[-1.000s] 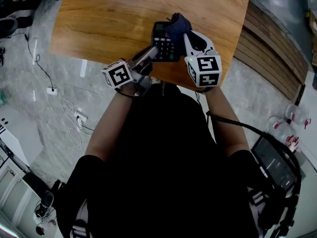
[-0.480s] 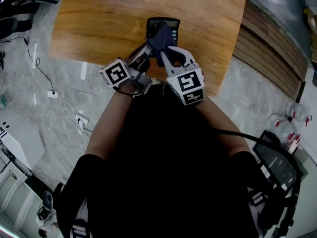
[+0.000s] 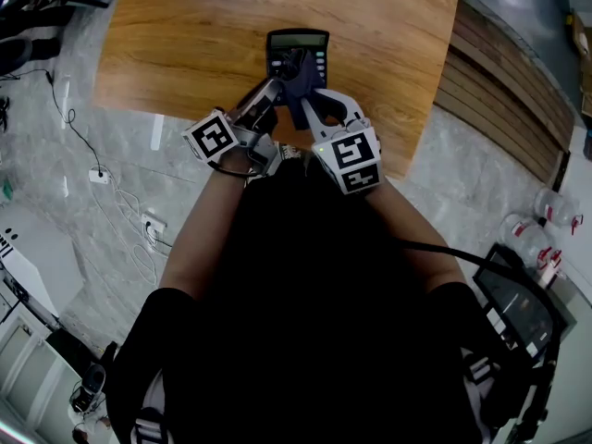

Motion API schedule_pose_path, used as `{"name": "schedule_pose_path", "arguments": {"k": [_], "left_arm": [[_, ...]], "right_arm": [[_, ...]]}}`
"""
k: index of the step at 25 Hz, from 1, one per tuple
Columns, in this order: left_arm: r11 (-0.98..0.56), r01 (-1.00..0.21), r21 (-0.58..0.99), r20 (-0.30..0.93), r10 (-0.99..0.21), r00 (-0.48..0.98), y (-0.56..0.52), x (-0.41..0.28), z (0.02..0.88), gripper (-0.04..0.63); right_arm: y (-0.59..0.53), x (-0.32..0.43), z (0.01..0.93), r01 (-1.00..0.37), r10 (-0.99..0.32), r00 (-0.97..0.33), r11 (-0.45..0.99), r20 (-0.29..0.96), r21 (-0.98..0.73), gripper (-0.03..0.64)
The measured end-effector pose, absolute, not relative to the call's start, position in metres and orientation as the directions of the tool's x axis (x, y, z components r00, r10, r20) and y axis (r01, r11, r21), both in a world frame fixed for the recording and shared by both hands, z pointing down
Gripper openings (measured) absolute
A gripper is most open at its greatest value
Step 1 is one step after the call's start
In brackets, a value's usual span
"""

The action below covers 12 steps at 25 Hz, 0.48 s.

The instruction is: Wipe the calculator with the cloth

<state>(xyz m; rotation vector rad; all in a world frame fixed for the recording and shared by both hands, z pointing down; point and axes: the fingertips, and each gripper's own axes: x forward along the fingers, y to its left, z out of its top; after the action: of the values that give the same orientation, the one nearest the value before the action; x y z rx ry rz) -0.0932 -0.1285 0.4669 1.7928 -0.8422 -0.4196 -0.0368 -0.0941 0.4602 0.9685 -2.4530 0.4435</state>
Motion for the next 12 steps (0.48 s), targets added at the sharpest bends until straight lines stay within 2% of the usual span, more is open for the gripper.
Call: {"name": "schedule_pose_path", "arguments": {"k": [7,12], "left_arm": [[-0.172,-0.331,0.928,0.110,-0.722,0.683,-0.126,-0.096,0.466,0.072],[-0.186,-0.326,0.927,0.095,-0.725,0.683,-0.130,-0.094,0.464,0.071]], "right_arm": [[-0.119,0.009,0.476,-0.792,-0.629,-0.532,0.606,0.566,-0.071,0.041],[-0.124,0.016,0.474,-0.804,-0.642,-0.524,0.590,0.559,-0.075,0.041]]}}
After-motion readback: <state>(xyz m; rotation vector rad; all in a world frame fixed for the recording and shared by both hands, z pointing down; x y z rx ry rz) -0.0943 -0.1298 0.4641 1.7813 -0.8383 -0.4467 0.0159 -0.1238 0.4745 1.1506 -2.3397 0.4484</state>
